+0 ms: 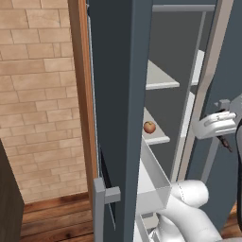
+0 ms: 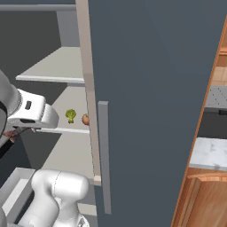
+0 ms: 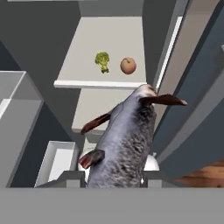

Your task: Take the broccoli, fish, and peach from the freezer and place them in the bowl on the counter.

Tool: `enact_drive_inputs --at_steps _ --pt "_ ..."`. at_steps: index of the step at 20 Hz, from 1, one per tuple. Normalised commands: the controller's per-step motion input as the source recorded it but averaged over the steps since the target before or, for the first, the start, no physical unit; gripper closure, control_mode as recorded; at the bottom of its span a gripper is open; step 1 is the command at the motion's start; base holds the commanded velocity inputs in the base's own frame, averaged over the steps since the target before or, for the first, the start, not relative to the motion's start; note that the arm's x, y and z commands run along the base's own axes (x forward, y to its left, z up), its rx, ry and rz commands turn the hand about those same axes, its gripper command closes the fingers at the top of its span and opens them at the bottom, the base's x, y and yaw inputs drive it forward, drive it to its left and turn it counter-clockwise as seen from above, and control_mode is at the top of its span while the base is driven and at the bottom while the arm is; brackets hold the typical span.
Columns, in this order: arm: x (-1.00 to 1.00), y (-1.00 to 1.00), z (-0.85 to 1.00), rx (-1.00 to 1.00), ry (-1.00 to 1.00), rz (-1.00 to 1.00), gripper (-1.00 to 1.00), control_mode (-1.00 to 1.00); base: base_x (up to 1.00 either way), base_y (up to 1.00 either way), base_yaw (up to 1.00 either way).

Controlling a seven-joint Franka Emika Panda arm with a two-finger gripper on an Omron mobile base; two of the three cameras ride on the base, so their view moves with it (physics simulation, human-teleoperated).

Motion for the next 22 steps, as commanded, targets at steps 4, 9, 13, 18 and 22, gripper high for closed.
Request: enact_drive_inputs --at_steps 4,9,13,18,22 --pt "-0.04 0.0 0.0 0.0 0.0 0.0 1.0 1.0 -0.07 -0.02 0.0" --pt "0.0 0.0 0.0 0.0 0.0 0.0 1.0 1.0 -0.82 -0.31 0.0" --pt "0.0 0.0 0.0 0.0 0.0 0.0 1.0 1.0 -0.77 -0.61 0.0" --pt "0.0 0.0 0.0 0.0 0.0 0.0 1.0 1.0 -0.12 -0.8 -0.11" --pt "0.0 0.0 0.0 0.0 0.0 0.0 1.0 1.0 0.0 -1.0 -0.12"
